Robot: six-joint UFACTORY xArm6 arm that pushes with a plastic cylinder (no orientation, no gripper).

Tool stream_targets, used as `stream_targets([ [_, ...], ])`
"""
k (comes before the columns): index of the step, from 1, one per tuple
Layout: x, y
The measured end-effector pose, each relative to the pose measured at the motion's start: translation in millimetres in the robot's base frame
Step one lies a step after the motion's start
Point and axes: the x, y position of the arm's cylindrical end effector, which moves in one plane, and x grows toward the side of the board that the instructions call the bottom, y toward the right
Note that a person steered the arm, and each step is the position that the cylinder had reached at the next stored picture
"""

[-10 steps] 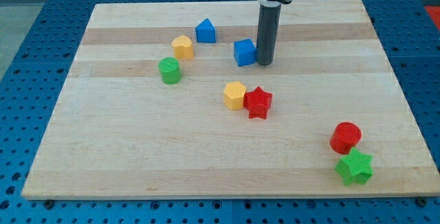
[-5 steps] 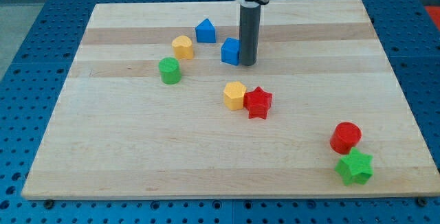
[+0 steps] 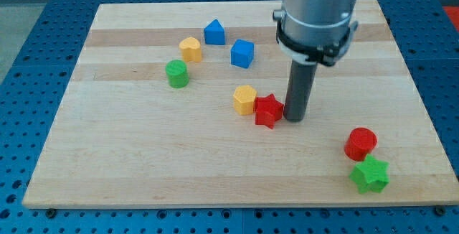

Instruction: Place the yellow hexagon in between the blue cube and red star

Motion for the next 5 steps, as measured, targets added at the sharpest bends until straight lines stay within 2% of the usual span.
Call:
stream_targets([
  [2,25.0,-1.5],
  [5,39.9,-76.6],
])
